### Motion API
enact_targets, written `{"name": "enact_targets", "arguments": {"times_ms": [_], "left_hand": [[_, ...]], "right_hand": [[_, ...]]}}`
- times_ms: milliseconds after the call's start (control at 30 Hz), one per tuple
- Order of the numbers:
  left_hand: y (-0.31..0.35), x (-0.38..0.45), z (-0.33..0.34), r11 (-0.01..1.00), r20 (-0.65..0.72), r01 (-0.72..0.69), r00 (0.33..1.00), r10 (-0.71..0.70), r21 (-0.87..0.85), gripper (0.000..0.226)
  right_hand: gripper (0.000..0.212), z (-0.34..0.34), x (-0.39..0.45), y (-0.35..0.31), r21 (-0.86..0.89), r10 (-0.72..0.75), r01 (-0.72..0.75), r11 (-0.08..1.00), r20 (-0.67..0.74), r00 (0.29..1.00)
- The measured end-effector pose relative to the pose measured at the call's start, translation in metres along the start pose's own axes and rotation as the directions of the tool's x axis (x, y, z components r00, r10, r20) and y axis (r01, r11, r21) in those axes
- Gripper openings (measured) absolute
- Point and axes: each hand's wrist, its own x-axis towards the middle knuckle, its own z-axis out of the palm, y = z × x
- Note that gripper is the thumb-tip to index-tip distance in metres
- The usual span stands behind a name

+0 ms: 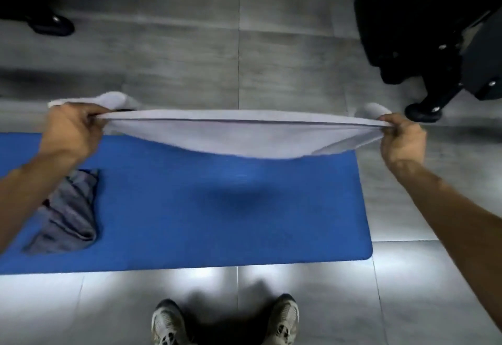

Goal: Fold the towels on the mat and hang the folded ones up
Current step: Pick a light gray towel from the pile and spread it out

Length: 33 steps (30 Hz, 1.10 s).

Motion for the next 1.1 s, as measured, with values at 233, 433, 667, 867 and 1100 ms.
{"name": "enact_targets", "arguments": {"times_ms": [233,433,667,867,1100], "left_hand": [[-0.062,-0.013,0.092,0.996,0.111,-0.063,0.992,0.056,0.062,0.039],[-0.174,-0.095,0.232,0.973,0.106,-0.069,0.993,0.046,0.22,0.015],[-0.294,-0.203,0.354,0.941,0.215,-0.135,0.974,0.069,0.309,0.008],[-0.336,-0.264,0.372,0.906,0.36,-0.098,0.931,-0.063,0.412,0.014],[-0.326,-0.287,0.359,0.83,0.436,-0.039,0.864,-0.251,0.556,0.012]], "right_hand": [[0.035,0.112,-0.016,0.098,0.071,0.0,0.001,0.997,-0.014,1.0],[0.04,0.255,-0.062,0.224,-0.027,-0.133,0.135,0.99,0.075,0.988],[0.036,0.367,-0.126,0.373,-0.172,-0.169,0.229,0.958,0.305,0.937],[0.045,0.382,-0.165,0.421,-0.236,-0.198,0.277,0.931,0.309,0.93],[0.049,0.371,-0.204,0.43,-0.336,-0.178,0.276,0.9,0.295,0.939]]}}
